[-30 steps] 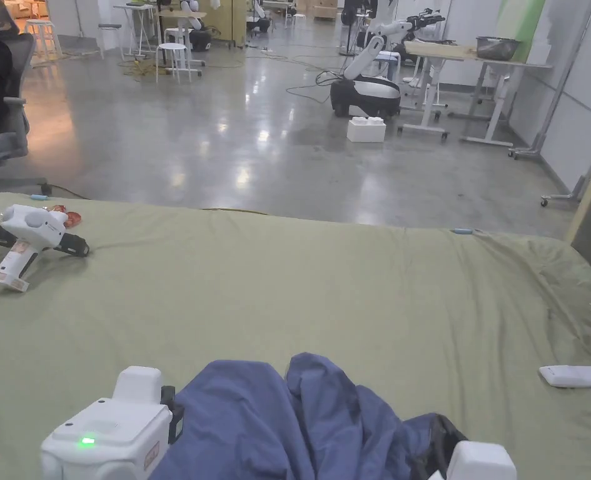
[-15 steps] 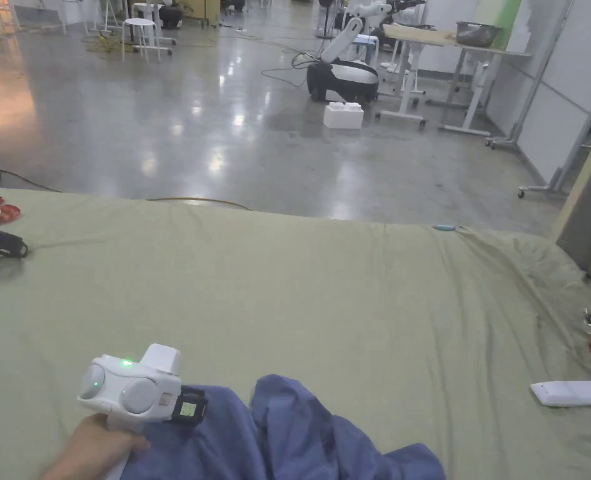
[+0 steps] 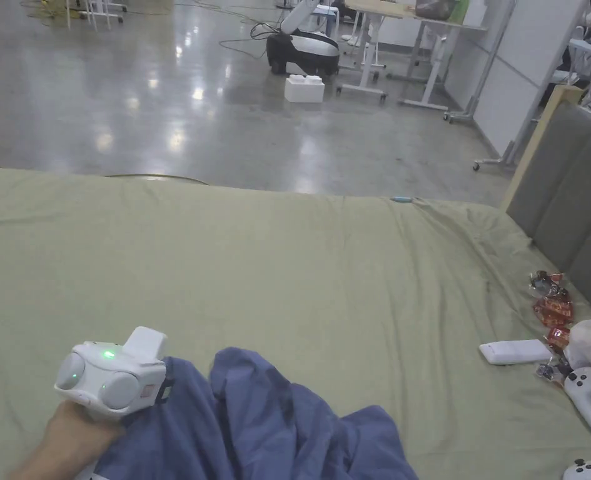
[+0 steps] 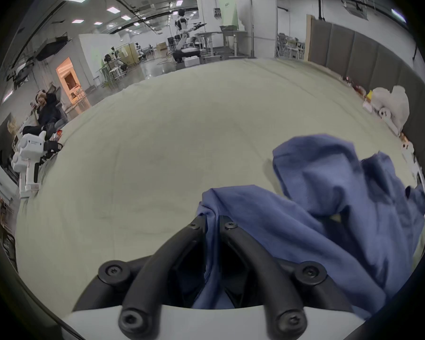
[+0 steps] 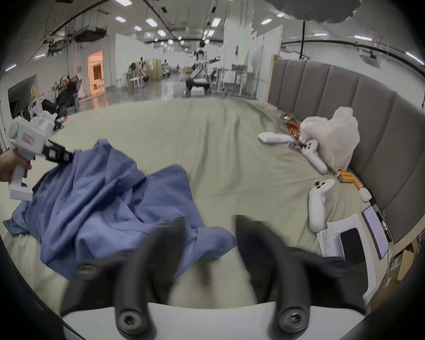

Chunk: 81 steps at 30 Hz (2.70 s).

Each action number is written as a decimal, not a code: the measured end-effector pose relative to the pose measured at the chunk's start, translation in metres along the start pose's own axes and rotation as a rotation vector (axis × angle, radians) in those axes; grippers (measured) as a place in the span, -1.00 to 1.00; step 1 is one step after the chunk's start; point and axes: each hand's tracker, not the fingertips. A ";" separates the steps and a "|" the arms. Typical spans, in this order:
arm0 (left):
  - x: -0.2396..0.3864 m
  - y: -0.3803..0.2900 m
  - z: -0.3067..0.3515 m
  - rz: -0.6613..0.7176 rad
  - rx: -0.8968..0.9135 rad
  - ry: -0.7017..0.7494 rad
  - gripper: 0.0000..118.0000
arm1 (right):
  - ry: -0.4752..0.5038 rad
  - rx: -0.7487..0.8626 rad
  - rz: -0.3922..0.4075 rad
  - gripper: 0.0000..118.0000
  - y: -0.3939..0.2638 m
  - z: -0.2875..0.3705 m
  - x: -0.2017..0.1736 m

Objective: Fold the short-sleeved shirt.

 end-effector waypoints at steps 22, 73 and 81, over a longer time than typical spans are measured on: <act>-0.050 -0.012 0.316 0.087 0.560 0.126 -0.92 | 0.101 0.145 0.027 -0.88 0.049 0.065 -0.010; -0.126 -0.076 0.323 0.341 0.459 0.302 -0.92 | 0.002 0.312 0.082 -0.89 0.176 0.097 0.003; -0.086 -0.206 0.278 0.386 0.228 0.277 -0.92 | 0.029 0.114 0.110 -0.88 0.048 0.096 0.008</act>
